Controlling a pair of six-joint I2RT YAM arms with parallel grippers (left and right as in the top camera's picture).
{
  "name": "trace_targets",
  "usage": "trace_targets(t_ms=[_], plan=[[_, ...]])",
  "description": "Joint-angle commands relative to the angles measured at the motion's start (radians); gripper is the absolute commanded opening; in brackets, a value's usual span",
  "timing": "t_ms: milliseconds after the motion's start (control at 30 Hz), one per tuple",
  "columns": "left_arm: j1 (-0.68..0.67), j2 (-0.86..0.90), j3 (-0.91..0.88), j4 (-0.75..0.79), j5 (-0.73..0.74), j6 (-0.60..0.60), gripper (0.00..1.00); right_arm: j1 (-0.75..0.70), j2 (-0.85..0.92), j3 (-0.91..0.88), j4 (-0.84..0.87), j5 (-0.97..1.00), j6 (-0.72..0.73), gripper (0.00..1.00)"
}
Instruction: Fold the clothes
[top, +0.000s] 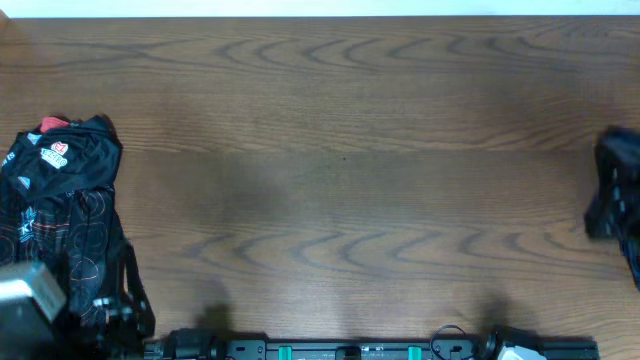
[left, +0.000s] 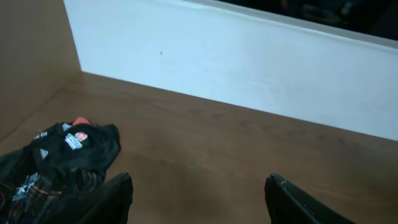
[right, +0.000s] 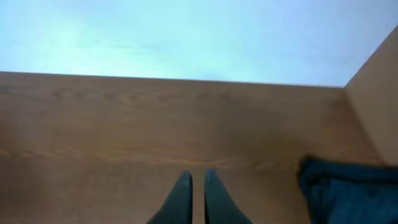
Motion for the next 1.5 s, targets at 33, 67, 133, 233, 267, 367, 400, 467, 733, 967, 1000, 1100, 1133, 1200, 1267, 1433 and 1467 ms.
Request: trace_targets(t_ms=[33,67,133,233,267,367,400,467,733,967,1000,1100,1133,1200,1267,1433,1467], plan=[[0.003,-0.021,-0.001,-0.033,0.034,0.008,0.71,0.009,-0.08,0.003,-0.025,0.019,-0.014,0.17],[0.002,-0.024,-0.001,-0.037,0.034,0.008,0.72,0.009,-0.095,0.003,-0.032,0.018,-0.014,0.2],[0.002,-0.029,-0.001,-0.044,0.055,0.005,0.73,0.009,-0.124,0.003,-0.043,0.015,-0.013,0.37],[0.002,-0.029,-0.002,-0.047,0.067,0.005,0.78,0.009,-0.147,0.003,-0.043,0.019,-0.014,0.99],[0.002,-0.029,-0.002,-0.047,0.067,0.005,0.78,0.009,-0.15,0.003,-0.046,0.019,-0.014,0.99],[0.002,-0.029,-0.002,-0.048,0.067,0.005,0.78,0.009,-0.15,0.003,-0.071,0.019,-0.014,0.99],[0.002,-0.029,-0.002,-0.048,0.067,0.005,0.79,0.009,-0.15,0.003,-0.082,0.022,-0.014,0.99],[0.002,-0.029,-0.002,-0.048,0.067,0.005,0.84,0.009,-0.15,0.003,-0.108,0.025,-0.014,0.99],[0.002,-0.029,-0.002,-0.047,0.067,0.004,0.97,0.009,-0.15,0.003,-0.189,0.026,-0.014,0.99],[0.002,-0.029,-0.002,-0.047,0.066,0.001,0.98,0.009,-0.15,0.003,-0.232,0.026,-0.014,0.99],[0.002,-0.029,-0.002,-0.046,0.066,0.001,0.98,0.009,-0.15,0.003,-0.24,0.026,-0.014,0.99],[0.002,-0.029,-0.002,-0.047,0.066,0.001,0.98,0.009,-0.15,0.003,-0.266,0.026,-0.014,0.99],[0.002,-0.029,-0.002,-0.048,0.067,0.001,0.98,0.009,-0.15,0.003,-0.275,0.026,-0.014,0.99],[0.002,-0.029,-0.002,-0.051,0.067,0.001,0.98,0.009,-0.15,0.003,-0.292,0.026,-0.014,0.99],[0.002,-0.029,-0.002,-0.051,0.067,0.001,0.98,0.009,-0.15,0.003,-0.312,0.026,-0.014,0.99],[0.002,-0.029,-0.002,-0.053,0.067,0.001,0.98,0.009,-0.15,0.003,-0.354,0.026,-0.014,0.99],[0.002,-0.029,-0.002,-0.056,0.067,0.001,0.98,0.009,-0.15,0.003,-0.362,0.026,-0.014,0.99]])
